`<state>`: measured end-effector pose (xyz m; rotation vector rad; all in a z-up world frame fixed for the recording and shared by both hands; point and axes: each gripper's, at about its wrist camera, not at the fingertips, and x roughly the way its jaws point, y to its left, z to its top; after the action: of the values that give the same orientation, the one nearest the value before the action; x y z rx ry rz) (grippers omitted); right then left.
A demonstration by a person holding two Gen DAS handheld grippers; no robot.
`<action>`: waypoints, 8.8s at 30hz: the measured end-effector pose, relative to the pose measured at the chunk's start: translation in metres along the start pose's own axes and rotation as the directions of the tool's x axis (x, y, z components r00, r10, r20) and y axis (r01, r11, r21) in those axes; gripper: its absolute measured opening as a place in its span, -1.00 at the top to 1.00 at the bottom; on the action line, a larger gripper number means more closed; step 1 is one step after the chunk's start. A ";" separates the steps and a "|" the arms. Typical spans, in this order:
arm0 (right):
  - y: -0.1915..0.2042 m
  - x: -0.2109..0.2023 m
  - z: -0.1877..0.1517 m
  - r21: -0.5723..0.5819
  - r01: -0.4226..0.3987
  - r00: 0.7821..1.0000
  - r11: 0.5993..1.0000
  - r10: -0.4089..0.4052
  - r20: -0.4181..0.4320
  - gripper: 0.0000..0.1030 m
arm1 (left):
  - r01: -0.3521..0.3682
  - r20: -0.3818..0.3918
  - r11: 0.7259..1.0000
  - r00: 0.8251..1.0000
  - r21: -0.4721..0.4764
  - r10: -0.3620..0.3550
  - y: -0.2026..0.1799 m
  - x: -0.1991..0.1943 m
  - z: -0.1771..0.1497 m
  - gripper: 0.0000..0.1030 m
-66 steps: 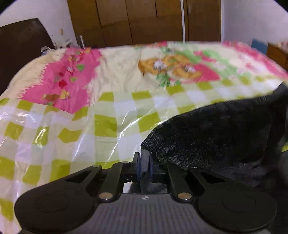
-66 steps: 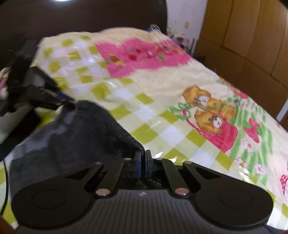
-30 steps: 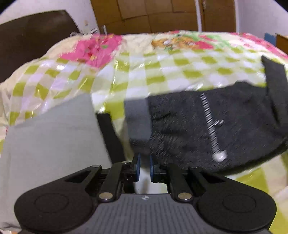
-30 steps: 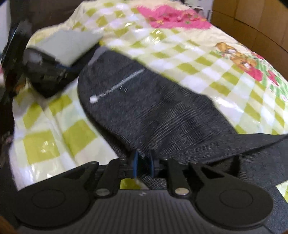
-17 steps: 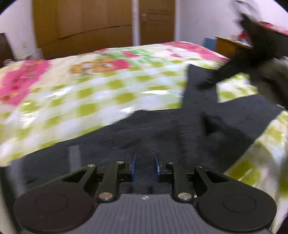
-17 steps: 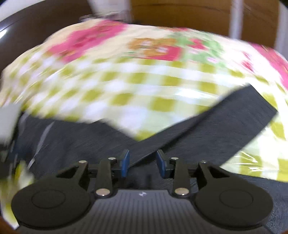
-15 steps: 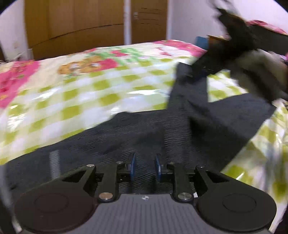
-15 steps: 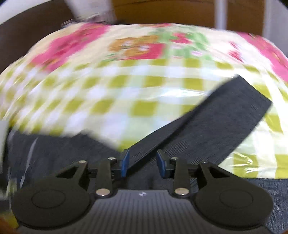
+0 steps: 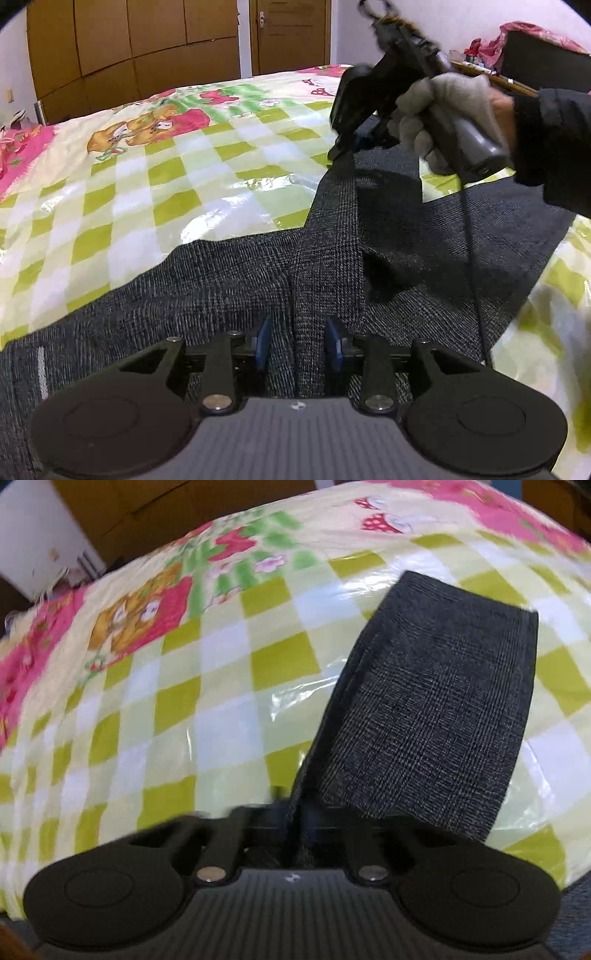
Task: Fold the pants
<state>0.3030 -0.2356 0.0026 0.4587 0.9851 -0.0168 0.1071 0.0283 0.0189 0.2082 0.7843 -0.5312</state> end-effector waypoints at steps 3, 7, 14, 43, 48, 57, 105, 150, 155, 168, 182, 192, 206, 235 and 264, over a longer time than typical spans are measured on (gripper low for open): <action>-0.008 -0.029 0.006 0.012 -0.083 0.995 0.996 0.082 0.062 0.94 | -0.006 0.012 1.000 1.000 0.010 0.005 -0.005 -0.003 0.008 0.18; -0.038 -0.118 0.004 0.018 -0.240 0.951 0.971 0.232 0.204 0.95 | 0.023 0.074 0.999 0.997 0.037 -0.025 -0.023 -0.020 0.019 0.19; -0.148 -0.226 -0.107 0.095 -0.240 0.920 0.966 0.195 0.341 0.94 | 0.105 0.020 0.988 0.994 0.111 -0.108 -0.069 -0.003 0.010 0.19; -0.214 -0.091 -0.017 0.143 -0.101 0.992 0.985 0.090 0.087 0.56 | 0.173 -0.079 0.972 0.984 0.158 -0.162 -0.111 0.043 0.026 0.18; -0.208 -0.105 -0.004 0.170 -0.166 0.982 0.971 0.147 0.118 0.92 | 0.177 -0.071 0.974 0.983 0.141 -0.169 -0.109 0.044 0.031 0.18; -0.200 -0.247 0.016 0.147 -0.568 0.721 0.810 0.404 0.563 0.92 | 0.094 0.078 0.984 0.991 0.154 -0.107 -0.107 0.011 0.057 0.16; -0.321 -0.251 -0.069 0.380 -0.360 0.838 0.852 0.117 0.532 0.91 | 0.194 -0.019 0.950 0.981 0.246 -0.195 -0.165 0.048 0.051 0.08; -0.085 -0.135 -0.185 -0.658 -0.109 0.991 0.745 0.032 -0.128 0.65 | 0.081 -0.097 0.987 0.993 0.140 -0.067 -0.068 -0.005 -0.035 -0.02; -0.068 -0.152 -0.188 -0.741 -0.131 0.990 0.659 0.043 -0.136 0.65 | 0.080 -0.069 0.987 0.995 0.139 -0.071 -0.054 -0.016 -0.041 -0.02; -0.012 -0.141 -0.221 -0.891 -0.182 0.983 0.415 0.093 -0.157 0.41 | 0.062 -0.011 0.992 0.998 0.108 -0.061 -0.038 -0.016 -0.036 -0.03; 0.008 -0.162 -0.216 -0.859 -0.151 0.986 0.490 0.141 -0.093 0.95 | 0.070 0.013 0.989 0.997 0.132 -0.072 -0.040 -0.033 -0.037 0.33; 0.008 -0.151 -0.225 -0.814 -0.208 0.978 0.542 0.114 -0.174 0.77 | 0.077 -0.070 0.991 0.995 0.111 -0.070 -0.031 -0.038 -0.054 0.32; 0.099 -0.069 -0.116 -0.711 -0.302 0.947 0.635 0.286 -0.147 0.50 | -0.113 -0.004 0.992 0.994 -0.056 0.113 0.062 -0.050 -0.063 0.29; 0.131 -0.041 -0.112 -0.627 -0.240 0.965 0.741 0.250 -0.075 0.78 | -0.305 -0.057 0.924 0.952 -0.229 0.300 0.120 -0.083 -0.109 0.16; -0.270 -0.227 -0.154 0.264 0.067 0.976 0.962 -0.118 0.184 0.54 | 0.116 -0.026 0.975 0.993 0.191 -0.113 -0.116 0.034 0.021 0.11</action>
<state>-0.0060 -0.4650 0.0153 0.6352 0.8098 -0.2736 0.0787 -0.0910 0.0110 0.3475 0.7623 -0.7169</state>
